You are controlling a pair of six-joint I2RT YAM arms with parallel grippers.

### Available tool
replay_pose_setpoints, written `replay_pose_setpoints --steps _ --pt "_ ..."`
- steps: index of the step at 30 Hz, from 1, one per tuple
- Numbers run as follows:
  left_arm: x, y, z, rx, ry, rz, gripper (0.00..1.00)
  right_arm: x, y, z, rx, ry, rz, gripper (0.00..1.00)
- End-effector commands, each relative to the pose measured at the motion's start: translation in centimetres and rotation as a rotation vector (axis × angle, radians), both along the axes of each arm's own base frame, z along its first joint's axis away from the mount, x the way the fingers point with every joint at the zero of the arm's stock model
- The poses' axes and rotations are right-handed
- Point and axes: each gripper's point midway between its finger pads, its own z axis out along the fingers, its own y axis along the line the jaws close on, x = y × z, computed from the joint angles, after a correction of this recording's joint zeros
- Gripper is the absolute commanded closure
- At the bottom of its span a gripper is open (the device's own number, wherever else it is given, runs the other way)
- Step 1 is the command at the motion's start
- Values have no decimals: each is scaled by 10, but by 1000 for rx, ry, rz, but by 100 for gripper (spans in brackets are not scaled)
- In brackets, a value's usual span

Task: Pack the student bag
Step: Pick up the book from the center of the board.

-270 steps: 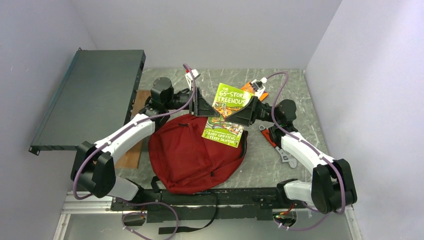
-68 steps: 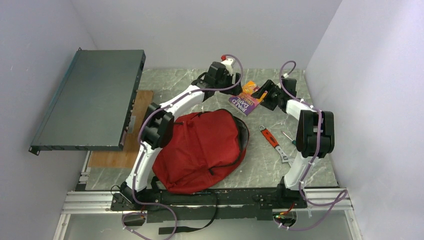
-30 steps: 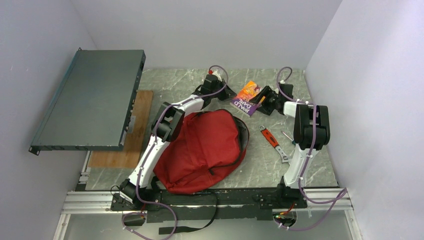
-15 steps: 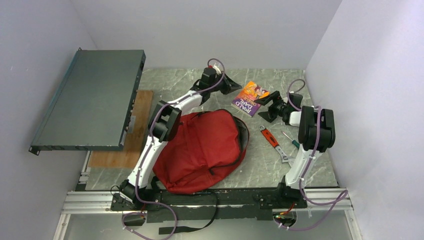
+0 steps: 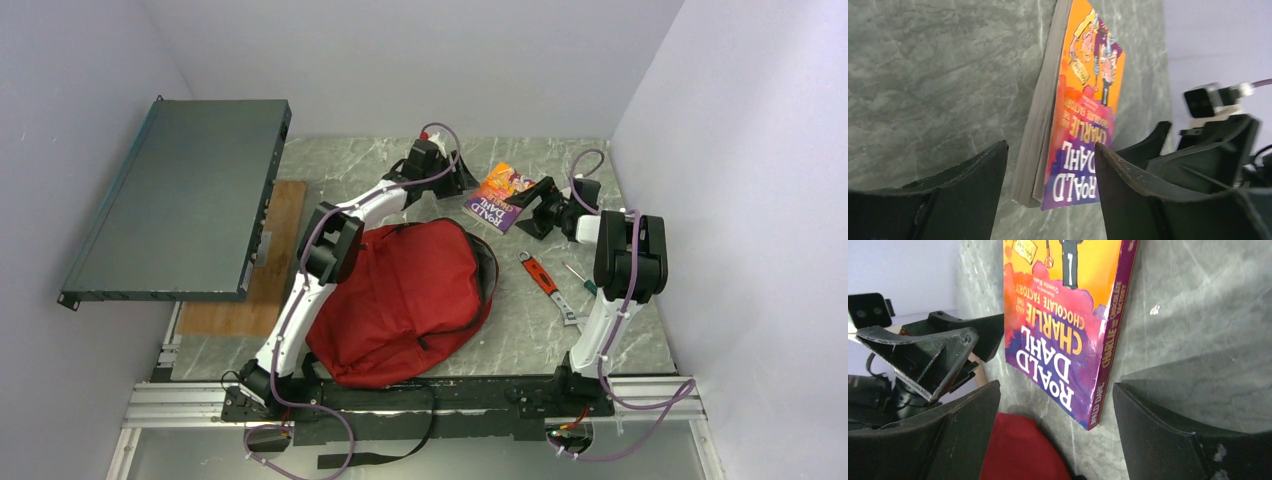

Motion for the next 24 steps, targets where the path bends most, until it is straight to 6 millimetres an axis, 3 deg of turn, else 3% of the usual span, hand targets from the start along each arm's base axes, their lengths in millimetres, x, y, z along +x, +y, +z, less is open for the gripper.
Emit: replay_pose_setpoints --steps 1,7,10,13,18,21,24 --pt "0 -18 9 79 -125 -37 34 7 -7 8 -148 -27 13 15" --pt "-10 -30 23 13 -127 -66 61 9 5 6 -111 -35 49 18" --pt "-17 -38 39 -57 -118 -93 62 10 12 7 -94 -49 66 19" --pt "-20 -45 34 -88 -75 -118 62 11 17 12 -78 -62 71 19" --pt "-28 -51 23 -117 -32 -152 82 11 18 20 -80 -81 74 19" --pt "-26 -50 31 -142 -26 -151 99 7 11 20 -125 -73 47 18" --pt "-21 -45 48 -174 -21 -131 100 2 4 18 -140 -60 25 15"
